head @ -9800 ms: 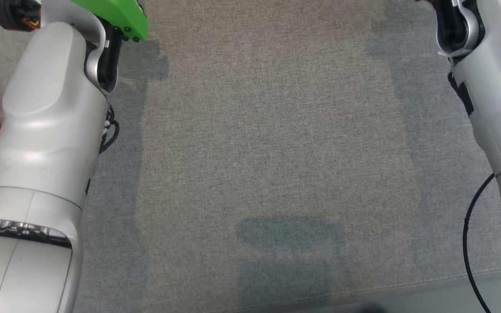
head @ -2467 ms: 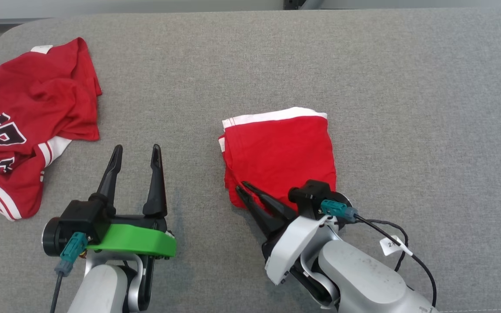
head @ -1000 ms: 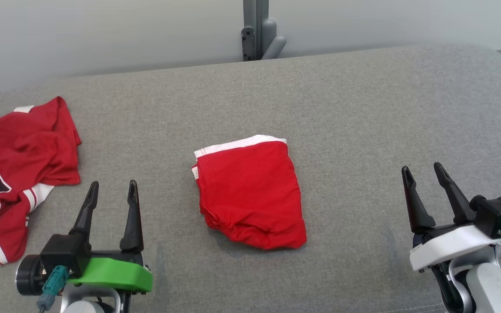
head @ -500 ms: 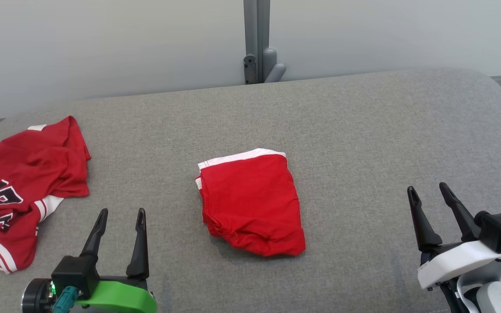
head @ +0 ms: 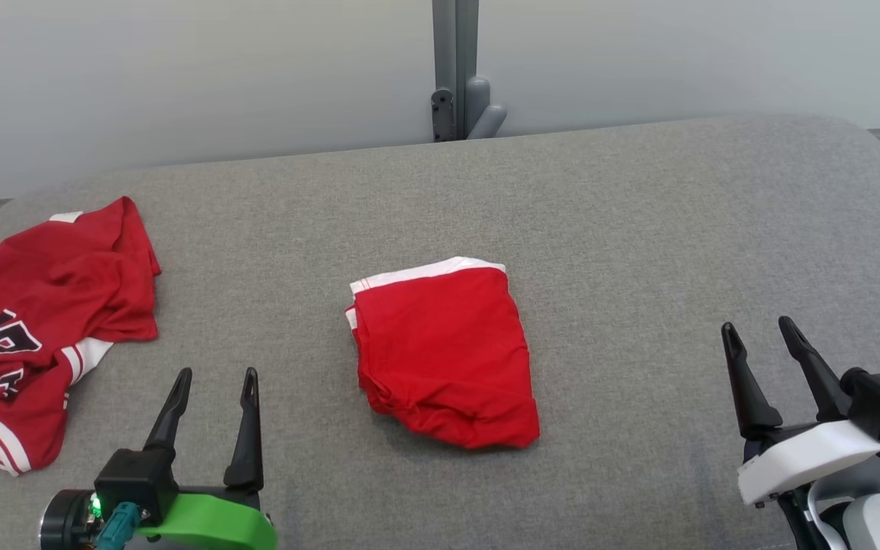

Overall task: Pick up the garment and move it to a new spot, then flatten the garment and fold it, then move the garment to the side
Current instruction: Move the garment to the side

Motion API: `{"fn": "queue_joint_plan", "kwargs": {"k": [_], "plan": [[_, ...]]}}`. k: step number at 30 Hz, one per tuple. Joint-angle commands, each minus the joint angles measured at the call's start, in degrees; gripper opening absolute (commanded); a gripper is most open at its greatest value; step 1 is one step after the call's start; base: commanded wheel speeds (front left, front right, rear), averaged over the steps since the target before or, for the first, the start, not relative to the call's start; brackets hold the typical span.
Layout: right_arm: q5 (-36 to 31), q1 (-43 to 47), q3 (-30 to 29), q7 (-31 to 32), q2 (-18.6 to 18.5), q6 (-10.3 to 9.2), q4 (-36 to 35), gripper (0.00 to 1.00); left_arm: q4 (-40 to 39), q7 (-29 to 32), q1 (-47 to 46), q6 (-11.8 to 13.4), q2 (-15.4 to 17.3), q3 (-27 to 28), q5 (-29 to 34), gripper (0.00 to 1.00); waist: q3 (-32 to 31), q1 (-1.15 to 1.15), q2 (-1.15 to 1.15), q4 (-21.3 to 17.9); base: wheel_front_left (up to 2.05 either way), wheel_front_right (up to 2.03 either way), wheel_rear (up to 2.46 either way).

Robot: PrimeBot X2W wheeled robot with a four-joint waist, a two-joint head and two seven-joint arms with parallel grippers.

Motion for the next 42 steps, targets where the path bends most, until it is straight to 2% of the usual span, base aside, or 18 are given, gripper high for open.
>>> {"fn": "queue_joint_plan", "kwargs": {"k": [1, 14, 18, 20, 25, 31, 36, 41, 42], "plan": [[-0.57, 0.53, -0.34, 0.18, 0.08, -0.01, -0.14, 1.00, 0.09, 0.01, -0.26, 0.36, 0.45, -0.03, 0.46, 1.00, -0.04, 0.00, 0.00, 0.06, 0.00, 0.00, 0.00], [-0.43, 0.75, -1.42, -0.05, 0.06, -0.02, 0.25, 1.00, -0.22, 0.27, -1.37, 0.95, 0.21, -0.46, 0.13, 1.00, 0.43, 0.00, 0.00, 1.37, 0.00, 0.00, 0.00], [-0.05, 0.50, -2.45, 0.78, -0.41, -0.01, 0.57, 1.00, -0.68, -0.21, -3.07, 0.66, -0.15, -0.65, 0.22, 1.00, 1.91, 0.00, 0.00, 3.91, 0.00, 0.00, 0.00], [-0.13, -1.17, -2.17, 1.76, -0.78, -0.01, 0.83, 1.00, -0.78, -0.59, -5.34, 0.05, -0.49, -1.18, 0.64, 1.00, 3.94, 0.00, 0.00, 6.64, 0.00, 0.00, 0.00], [0.54, -5.36, 0.87, 3.25, -1.00, -0.01, 3.96, 1.00, 0.34, -1.84, -9.58, -0.72, -1.28, -1.68, 1.18, 1.00, 7.87, 0.00, 0.00, 10.75, 0.00, 0.00, 0.00], [2.27, -11.17, 7.27, 4.10, -0.37, -0.02, 11.78, 1.00, 2.36, -3.46, -13.64, -1.66, -2.57, -2.22, 1.20, 1.00, 11.99, 0.00, 0.00, 14.64, 0.00, 0.00, 0.00], [4.42, -15.09, 12.04, 4.35, 0.55, -0.02, 18.64, 1.00, 3.88, -4.62, -15.99, -1.99, -3.83, -2.41, 1.27, 1.00, 15.09, 0.00, 0.00, 16.13, 0.00, 0.00, 0.00], [7.06, -15.83, 15.42, 6.70, 0.78, -0.01, 22.03, 1.00, 5.13, -5.17, -16.85, -2.31, -4.58, -2.24, 1.32, 1.00, 15.95, 0.00, 0.00, 15.92, 0.00, 0.00, 0.00], [7.59, -15.87, 16.14, 7.42, 0.70, -0.01, 22.44, 0.85, 5.27, -5.21, -17.02, -2.39, -4.67, -2.24, 1.36, 1.00, 16.02, 0.00, 0.00, 15.77, 0.00, 0.00, 0.00]]}}
